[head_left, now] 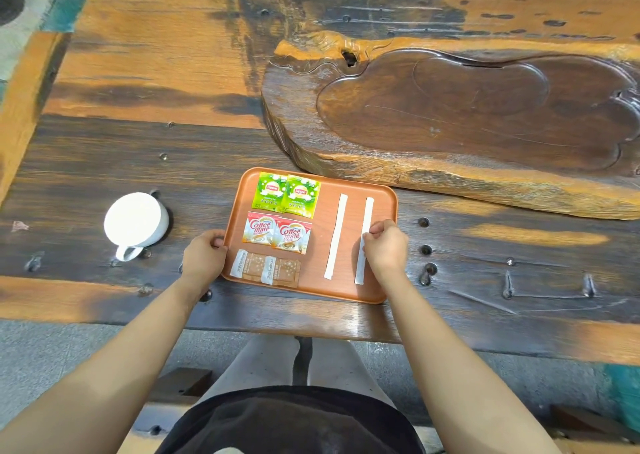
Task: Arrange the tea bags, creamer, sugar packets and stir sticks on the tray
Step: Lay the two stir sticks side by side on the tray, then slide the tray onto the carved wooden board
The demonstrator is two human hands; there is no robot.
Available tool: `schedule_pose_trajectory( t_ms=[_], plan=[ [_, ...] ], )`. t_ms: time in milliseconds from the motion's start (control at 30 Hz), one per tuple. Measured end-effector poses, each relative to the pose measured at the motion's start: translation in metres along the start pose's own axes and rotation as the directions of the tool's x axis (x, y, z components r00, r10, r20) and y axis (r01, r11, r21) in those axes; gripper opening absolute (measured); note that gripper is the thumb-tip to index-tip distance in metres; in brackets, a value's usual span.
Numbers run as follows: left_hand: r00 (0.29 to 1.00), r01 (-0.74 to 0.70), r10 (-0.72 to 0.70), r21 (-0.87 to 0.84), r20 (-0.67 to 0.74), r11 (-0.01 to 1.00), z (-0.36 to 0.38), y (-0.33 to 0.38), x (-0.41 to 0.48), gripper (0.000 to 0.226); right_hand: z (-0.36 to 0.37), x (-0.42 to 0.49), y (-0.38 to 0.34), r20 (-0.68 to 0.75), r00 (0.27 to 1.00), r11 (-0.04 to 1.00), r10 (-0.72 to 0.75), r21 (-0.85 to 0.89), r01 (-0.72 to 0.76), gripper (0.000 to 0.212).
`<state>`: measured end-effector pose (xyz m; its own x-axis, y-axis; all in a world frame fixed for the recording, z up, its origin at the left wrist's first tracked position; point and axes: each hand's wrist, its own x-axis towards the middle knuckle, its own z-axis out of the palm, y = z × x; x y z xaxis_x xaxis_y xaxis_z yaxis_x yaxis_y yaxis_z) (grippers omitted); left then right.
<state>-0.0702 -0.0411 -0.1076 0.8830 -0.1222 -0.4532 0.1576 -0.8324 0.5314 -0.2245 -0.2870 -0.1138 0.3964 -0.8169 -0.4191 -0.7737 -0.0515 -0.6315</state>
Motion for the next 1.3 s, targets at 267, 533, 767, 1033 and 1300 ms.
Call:
schedule_pose_trajectory(
  t_ms=[267,533,767,1033,1300],
  plan=[
    [0.996,0.066,-0.063,-0.052,0.058,0.996,-0.003,0.002,0.008,0.02,-0.04,0.002,0.022,-0.108,0.992,0.984,0.063,-0.158,-0.079,0.019],
    [0.943,0.325,-0.273,-0.355,0.19,0.877,-0.004,0.008,0.004,0.028,-0.043,-0.016,0.037,0.138,0.989,0.996,0.059,0.052,-0.067,0.004],
    [0.928,0.33,-0.202,-0.442,0.312,0.834,-0.008,0.012,-0.016,0.038,-0.061,-0.025,0.049,0.132,0.991,0.99,-0.015,0.143,-0.004,0.007],
    [0.924,0.313,-0.131,-0.512,0.36,0.8,-0.005,0.037,-0.041,0.038,-0.096,-0.027,0.05,0.063,0.994,0.981,-0.085,0.182,0.073,0.006],
    [0.933,0.25,-0.028,-0.588,0.359,0.77,0.006,0.096,-0.047,0.036,-0.149,-0.001,0.035,-0.037,0.992,0.978,-0.118,0.17,0.123,0.008]
  ],
)
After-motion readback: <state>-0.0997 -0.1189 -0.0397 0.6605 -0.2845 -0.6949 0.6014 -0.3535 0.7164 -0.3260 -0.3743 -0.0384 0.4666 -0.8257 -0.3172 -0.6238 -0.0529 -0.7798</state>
